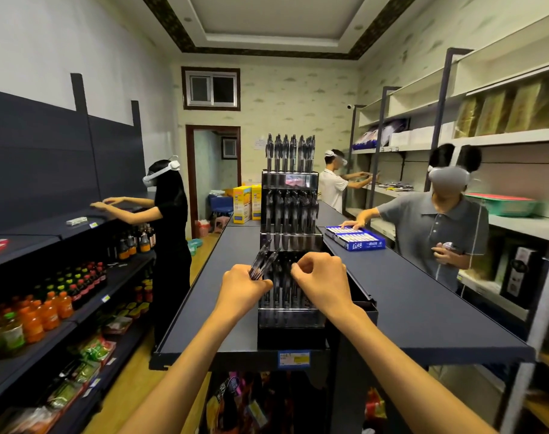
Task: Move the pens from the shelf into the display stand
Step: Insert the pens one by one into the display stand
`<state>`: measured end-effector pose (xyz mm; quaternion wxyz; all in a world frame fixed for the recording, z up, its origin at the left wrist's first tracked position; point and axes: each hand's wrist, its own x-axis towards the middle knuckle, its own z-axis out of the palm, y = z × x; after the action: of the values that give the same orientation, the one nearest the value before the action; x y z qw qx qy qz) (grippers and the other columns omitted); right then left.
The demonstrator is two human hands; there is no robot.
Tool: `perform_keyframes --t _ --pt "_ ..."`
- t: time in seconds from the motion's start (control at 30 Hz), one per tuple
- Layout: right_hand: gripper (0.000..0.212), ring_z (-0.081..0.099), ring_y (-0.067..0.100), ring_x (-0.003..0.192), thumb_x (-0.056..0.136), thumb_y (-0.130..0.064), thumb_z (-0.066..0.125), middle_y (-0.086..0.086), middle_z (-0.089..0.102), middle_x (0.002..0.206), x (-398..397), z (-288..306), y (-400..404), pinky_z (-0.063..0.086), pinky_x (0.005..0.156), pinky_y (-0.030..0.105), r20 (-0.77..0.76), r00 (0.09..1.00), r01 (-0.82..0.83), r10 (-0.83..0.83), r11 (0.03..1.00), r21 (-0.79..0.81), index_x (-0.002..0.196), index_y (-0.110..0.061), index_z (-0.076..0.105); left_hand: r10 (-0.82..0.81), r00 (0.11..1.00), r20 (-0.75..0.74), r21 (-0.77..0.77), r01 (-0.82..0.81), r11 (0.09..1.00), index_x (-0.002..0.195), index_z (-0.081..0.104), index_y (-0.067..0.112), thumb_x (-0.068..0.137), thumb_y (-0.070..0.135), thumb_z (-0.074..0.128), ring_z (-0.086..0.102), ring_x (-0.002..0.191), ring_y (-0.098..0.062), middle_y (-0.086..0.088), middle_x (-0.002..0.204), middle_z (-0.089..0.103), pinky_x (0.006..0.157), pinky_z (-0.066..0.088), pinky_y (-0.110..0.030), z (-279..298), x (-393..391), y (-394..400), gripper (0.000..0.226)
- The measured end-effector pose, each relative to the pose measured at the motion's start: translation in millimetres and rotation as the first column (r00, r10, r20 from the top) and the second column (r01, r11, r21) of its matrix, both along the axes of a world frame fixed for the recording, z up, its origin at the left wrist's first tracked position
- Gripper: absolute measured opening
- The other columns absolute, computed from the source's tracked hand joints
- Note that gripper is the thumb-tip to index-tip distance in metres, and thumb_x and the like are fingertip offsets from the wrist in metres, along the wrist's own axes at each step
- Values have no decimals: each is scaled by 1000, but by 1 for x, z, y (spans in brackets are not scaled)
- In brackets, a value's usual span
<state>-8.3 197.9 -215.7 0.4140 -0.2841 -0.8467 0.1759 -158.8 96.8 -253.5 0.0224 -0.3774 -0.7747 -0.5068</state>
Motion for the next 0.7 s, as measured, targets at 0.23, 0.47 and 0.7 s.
perform_keyframes --t 0.23,0.47,0.7 --pt "20 76 19 72 89 -34 77 2 78 80 7 18 -16 63 67 32 -231 900 -433 369 811 -394 92 -14 79 -57 998 16 7 57 998 54 62 20 72 24 78 51 40 -1 14 47 59 36 33 -13 7 13 7 25" --pt "15 66 12 76 89 -27 75 9 76 88 11 11 -18 52 68 26 -222 877 -480 427 750 -455 88 -13 77 -92 996 5 -1 92 996 61 70 22 71 40 72 57 48 1 10 55 66 42 41 -16 10 28 7 20" --pt "21 76 18 89 95 -24 70 4 79 93 8 5 -23 60 78 30 -401 846 -526 351 671 -523 102 -6 75 -129 992 -2 -36 128 991 48 63 34 68 41 67 51 41 1 14 42 55 38 33 -12 20 28 1 22"
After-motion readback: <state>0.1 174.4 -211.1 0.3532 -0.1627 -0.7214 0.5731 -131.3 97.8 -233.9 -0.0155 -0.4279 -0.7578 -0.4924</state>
